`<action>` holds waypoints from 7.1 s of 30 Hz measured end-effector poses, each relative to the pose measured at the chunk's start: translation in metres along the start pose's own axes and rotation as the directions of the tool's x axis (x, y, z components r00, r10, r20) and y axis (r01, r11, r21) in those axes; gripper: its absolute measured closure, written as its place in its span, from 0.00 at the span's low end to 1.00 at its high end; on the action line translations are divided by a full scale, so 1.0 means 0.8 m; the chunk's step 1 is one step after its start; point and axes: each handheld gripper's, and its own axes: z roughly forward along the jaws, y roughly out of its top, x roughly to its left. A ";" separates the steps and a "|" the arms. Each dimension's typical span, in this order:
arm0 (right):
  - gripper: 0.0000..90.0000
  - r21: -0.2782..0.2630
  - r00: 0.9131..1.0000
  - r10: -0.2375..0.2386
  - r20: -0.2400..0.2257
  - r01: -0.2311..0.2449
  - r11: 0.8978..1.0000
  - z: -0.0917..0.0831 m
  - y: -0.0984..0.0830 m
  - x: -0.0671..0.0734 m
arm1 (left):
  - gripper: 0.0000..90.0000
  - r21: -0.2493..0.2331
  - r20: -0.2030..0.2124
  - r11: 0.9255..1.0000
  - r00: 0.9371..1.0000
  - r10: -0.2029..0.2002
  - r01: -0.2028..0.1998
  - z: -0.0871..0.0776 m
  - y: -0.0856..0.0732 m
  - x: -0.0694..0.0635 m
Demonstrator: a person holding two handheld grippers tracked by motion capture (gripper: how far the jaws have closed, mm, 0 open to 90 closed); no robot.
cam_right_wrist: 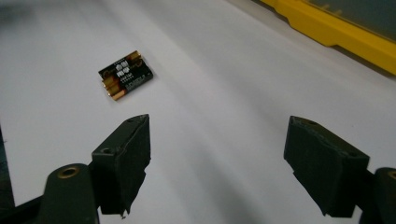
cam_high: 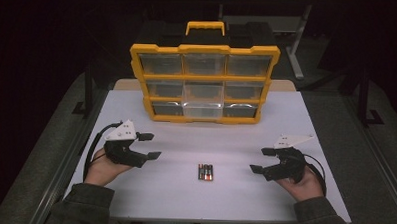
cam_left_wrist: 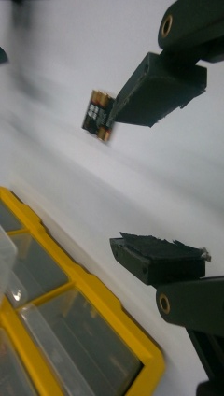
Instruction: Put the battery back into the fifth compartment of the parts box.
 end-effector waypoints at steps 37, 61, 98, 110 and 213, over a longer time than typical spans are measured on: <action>0.54 0.249 0.995 0.090 -0.040 -0.077 0.965 0.129 0.065 0.083 | 0.36 0.004 0.004 1.000 1.000 -0.020 0.020 0.007 -0.035 -0.008; 0.84 0.339 0.996 0.036 0.083 -0.062 0.939 0.151 0.062 0.095 | 0.36 0.001 -0.010 1.000 1.000 -0.020 0.020 0.002 -0.037 -0.006; 0.85 0.163 0.972 -0.159 -0.176 0.188 0.969 0.054 0.148 0.039 | 0.35 -0.020 -0.009 0.999 0.999 -0.032 0.032 -0.005 -0.040 -0.003; 0.85 0.119 0.954 -0.227 -0.195 0.252 0.960 0.025 0.215 0.035 | 0.35 -0.032 -0.011 0.999 0.999 -0.039 0.038 -0.009 -0.040 -0.001; 0.59 0.090 0.985 -0.110 -0.130 0.122 0.988 0.007 0.201 0.052 | 0.33 -0.034 -0.020 0.998 0.999 -0.048 0.047 -0.012 -0.040 -0.001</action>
